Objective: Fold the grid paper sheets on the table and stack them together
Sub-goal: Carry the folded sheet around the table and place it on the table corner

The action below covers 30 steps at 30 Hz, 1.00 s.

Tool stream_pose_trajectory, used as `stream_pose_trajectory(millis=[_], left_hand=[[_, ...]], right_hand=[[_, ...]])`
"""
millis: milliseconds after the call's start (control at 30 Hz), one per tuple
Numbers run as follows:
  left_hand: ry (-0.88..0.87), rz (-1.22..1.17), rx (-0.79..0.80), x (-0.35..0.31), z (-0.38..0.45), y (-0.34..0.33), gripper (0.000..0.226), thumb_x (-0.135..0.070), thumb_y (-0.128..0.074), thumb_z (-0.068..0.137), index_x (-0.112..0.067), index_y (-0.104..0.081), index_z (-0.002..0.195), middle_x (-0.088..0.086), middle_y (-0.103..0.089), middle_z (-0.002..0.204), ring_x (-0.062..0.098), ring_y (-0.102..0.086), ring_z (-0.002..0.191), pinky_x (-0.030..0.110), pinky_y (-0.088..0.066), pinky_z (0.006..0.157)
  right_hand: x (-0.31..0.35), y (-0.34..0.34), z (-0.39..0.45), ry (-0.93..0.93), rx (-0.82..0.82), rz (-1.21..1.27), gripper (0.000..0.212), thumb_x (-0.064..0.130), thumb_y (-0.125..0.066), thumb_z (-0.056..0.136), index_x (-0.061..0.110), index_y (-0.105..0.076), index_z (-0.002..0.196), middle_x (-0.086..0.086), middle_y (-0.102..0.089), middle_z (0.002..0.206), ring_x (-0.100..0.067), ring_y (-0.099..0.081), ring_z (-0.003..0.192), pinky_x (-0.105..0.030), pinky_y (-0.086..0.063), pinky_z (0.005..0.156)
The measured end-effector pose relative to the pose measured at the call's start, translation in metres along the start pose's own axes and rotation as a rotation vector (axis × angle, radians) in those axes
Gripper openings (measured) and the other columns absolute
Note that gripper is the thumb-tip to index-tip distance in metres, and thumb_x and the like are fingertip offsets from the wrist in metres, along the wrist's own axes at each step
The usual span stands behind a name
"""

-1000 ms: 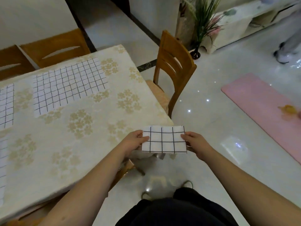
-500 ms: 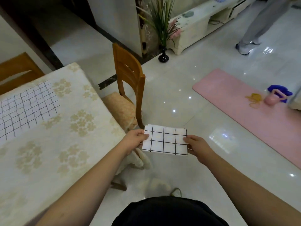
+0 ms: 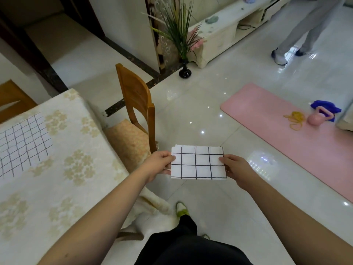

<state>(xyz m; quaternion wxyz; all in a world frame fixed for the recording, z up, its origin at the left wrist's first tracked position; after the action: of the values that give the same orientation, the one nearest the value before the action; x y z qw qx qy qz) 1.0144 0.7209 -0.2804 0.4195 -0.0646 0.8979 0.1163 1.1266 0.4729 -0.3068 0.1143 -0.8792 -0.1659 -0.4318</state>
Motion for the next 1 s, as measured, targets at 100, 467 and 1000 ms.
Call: stream_pose_trajectory(millis=[100,467,1000], left_hand=[[-0.001,-0.036,-0.009,-0.018,0.026,0.006,0.019,-0.015,-0.054,0.098,-0.001,-0.065,0.104,0.019,-0.063,0.091,0.028,-0.062,0.082,0.03,-0.06,0.064],[-0.11,-0.033,-0.032,-0.122,0.116,0.055,0.015,-0.014,-0.055,0.097,-0.012,-0.066,0.107,0.007,-0.072,0.093,0.019,-0.072,0.08,0.026,-0.056,0.06],[-0.159,-0.068,-0.187,-0.245,0.235,0.121,0.015,-0.01,-0.054,0.097,-0.004,-0.064,0.107,0.012,-0.071,0.093,0.017,-0.068,0.074,0.02,-0.055,0.054]], right_hand=[[0.025,-0.002,0.021,0.011,-0.004,-0.012,0.016,0.011,-0.058,0.094,0.0,-0.065,0.104,-0.011,-0.07,0.094,-0.023,-0.067,0.078,-0.029,-0.056,0.066],[0.141,-0.032,0.115,0.112,-0.036,-0.065,0.012,0.013,-0.059,0.093,0.005,-0.066,0.1,-0.007,-0.069,0.089,-0.02,-0.066,0.076,-0.027,-0.055,0.061],[0.28,-0.061,0.278,0.143,0.053,-0.075,0.013,0.012,-0.06,0.092,0.003,-0.065,0.101,-0.008,-0.067,0.088,-0.019,-0.064,0.073,-0.027,-0.055,0.061]])
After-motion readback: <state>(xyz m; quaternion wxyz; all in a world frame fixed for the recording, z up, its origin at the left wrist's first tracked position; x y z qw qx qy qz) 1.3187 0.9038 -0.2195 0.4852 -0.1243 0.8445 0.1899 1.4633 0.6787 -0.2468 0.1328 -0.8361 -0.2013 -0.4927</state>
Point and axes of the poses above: each hand's wrist, its own z-axis towards the middle knuckle, its own y-axis out of the back of the hand, x = y × z, the point moved 8 cm from there along z, towards the middle knuckle
